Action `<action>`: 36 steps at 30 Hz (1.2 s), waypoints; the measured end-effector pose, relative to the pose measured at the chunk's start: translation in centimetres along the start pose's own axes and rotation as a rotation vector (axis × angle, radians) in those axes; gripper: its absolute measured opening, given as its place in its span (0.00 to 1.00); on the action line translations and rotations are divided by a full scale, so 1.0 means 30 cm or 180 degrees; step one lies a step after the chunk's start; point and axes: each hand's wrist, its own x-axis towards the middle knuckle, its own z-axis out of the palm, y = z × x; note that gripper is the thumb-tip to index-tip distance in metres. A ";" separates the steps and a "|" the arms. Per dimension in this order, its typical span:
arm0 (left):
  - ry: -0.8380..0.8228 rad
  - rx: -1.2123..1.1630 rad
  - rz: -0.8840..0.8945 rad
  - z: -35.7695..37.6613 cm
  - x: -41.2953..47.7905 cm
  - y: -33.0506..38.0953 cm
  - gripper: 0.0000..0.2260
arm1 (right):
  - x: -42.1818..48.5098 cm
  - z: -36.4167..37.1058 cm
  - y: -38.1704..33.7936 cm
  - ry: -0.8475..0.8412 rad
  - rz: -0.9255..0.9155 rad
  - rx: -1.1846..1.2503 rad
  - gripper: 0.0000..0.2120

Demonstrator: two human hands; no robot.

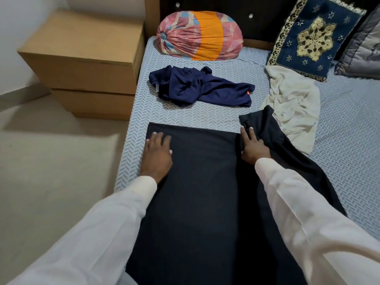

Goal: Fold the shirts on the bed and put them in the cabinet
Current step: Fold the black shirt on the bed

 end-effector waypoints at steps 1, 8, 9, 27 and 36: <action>-0.0245 -0.0001 0.0203 0.009 -0.073 0.056 0.24 | -0.045 0.005 0.026 0.0175 -0.0080 0.0219 0.44; -0.1301 0.0097 0.1185 0.031 -0.427 0.379 0.30 | -0.422 0.173 0.207 0.1521 -0.0177 0.1823 0.26; -0.1419 0.0088 0.1259 0.031 -0.457 0.428 0.31 | -0.491 0.199 0.259 0.1564 -0.0113 0.1842 0.25; -0.2284 0.0752 0.1050 0.102 -0.558 0.606 0.46 | -1.033 0.408 0.855 0.0870 0.2595 0.2586 0.12; -0.2244 0.0819 0.1044 0.081 -0.520 0.627 0.46 | -1.037 0.411 0.905 0.0833 0.2797 0.2754 0.09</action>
